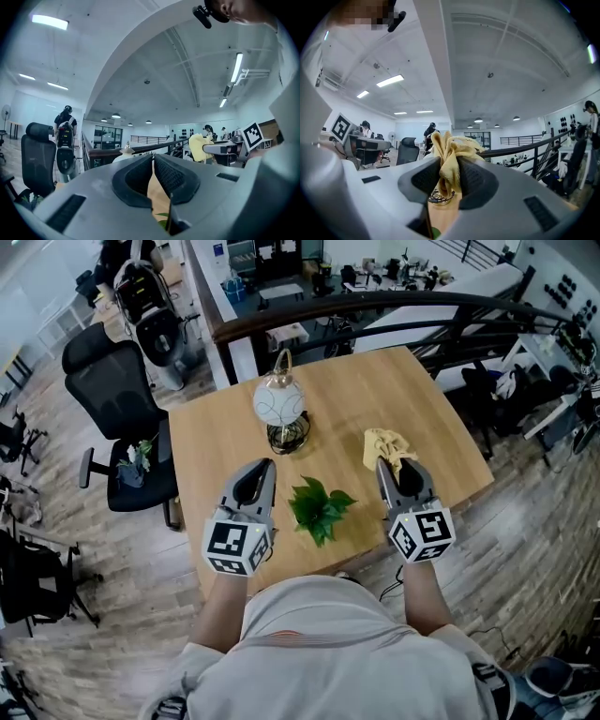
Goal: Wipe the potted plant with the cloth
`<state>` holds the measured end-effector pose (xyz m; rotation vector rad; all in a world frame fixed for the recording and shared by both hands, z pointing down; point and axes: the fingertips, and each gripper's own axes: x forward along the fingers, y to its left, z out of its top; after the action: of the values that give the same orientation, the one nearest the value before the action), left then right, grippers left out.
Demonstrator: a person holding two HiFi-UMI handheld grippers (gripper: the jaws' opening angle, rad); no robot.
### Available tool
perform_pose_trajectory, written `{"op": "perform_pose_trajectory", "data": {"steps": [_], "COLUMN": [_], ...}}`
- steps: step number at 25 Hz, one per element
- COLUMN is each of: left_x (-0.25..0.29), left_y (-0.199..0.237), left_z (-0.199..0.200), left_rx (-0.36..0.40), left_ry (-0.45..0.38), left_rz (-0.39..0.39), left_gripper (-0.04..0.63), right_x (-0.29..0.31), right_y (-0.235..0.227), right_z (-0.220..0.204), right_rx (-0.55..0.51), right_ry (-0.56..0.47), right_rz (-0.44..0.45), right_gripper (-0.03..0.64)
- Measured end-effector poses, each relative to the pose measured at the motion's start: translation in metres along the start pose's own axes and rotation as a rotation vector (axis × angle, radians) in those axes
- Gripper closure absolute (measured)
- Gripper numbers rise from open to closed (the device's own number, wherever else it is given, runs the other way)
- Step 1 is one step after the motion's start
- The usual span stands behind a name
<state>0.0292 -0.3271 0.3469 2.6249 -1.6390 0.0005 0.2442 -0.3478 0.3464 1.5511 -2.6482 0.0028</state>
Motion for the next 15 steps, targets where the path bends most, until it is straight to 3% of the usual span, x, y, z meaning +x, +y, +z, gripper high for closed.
{"op": "perform_pose_trajectory", "data": {"steps": [15], "left_x": [-0.002], "left_y": [-0.015], "left_z": [0.004], "left_rx": [-0.020], "left_ry": [-0.005], "left_rz": [0.005], "left_gripper": [0.571], "right_x": [-0.013], "right_y": [-0.003], "right_z": [-0.005], "right_rx": [-0.008], "right_ry": [0.022], "right_rz": [0.008], "right_gripper": [0.462]}}
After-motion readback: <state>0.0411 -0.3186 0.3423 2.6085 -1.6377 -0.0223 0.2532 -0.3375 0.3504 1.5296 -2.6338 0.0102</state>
